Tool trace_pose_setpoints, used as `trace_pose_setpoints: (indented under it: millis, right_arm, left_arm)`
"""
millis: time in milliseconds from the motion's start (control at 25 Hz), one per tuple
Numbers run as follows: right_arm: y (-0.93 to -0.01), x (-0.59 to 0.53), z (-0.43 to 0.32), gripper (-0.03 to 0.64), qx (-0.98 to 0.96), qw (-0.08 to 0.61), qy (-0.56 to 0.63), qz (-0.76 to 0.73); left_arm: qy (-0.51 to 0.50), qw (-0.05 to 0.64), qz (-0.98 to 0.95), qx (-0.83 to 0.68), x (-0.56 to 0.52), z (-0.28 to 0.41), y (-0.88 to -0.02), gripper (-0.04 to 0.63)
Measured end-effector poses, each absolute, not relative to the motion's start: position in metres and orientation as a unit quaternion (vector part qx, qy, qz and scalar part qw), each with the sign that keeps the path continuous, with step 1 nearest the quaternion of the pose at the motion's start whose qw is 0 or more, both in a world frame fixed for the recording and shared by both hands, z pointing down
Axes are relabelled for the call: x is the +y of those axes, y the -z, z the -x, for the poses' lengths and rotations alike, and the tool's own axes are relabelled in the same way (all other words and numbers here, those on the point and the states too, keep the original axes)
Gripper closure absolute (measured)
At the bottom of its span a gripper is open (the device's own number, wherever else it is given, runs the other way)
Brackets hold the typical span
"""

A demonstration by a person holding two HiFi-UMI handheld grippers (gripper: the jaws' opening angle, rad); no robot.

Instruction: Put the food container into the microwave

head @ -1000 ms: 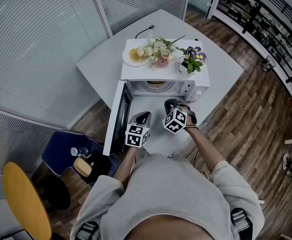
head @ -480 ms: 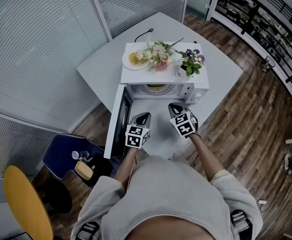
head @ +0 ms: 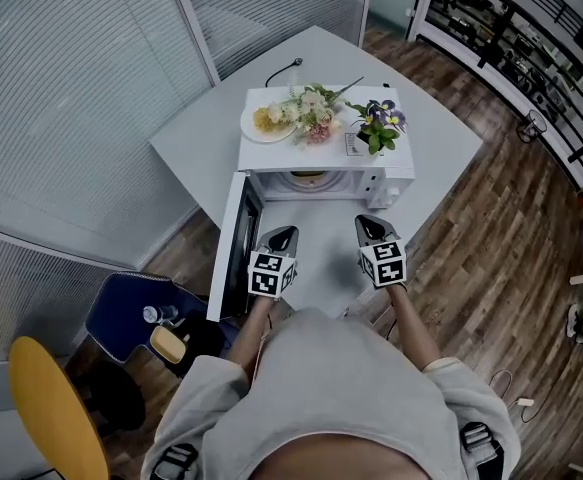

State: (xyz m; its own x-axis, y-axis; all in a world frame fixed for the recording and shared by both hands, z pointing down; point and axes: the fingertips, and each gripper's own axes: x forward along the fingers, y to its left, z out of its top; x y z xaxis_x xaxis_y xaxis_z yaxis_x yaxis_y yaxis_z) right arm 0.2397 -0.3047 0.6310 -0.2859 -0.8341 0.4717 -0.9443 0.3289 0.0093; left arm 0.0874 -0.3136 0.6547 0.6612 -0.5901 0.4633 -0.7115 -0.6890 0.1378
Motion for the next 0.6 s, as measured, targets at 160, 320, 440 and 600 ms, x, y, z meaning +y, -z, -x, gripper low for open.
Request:
trace_pose_setpoints:
  millis: [160, 320, 440, 600]
  right_arm:
    - [-0.628, -0.295, -0.258, 0.603, -0.780, 0.188, -0.138, -0.581]
    - [-0.625, -0.286, -0.269, 0.603, -0.772, 0.181, -0.139, -0.594]
    - [-0.626, -0.283, -0.269, 0.603, -0.769, 0.180, -0.139, -0.597]
    - [-0.628, -0.282, -0.263, 0.603, -0.770, 0.183, -0.138, -0.596]
  left_arm:
    - [-0.194, 0.157, -0.900, -0.358, -0.313, -0.088, -0.656, 0.584]
    - [-0.195, 0.156, -0.901, -0.356, -0.312, -0.088, -0.657, 0.584]
    - [-0.193, 0.156, -0.901, -0.356, -0.313, -0.087, -0.656, 0.584]
    - [-0.193, 0.157, -0.901, -0.356, -0.313, -0.087, -0.656, 0.584]
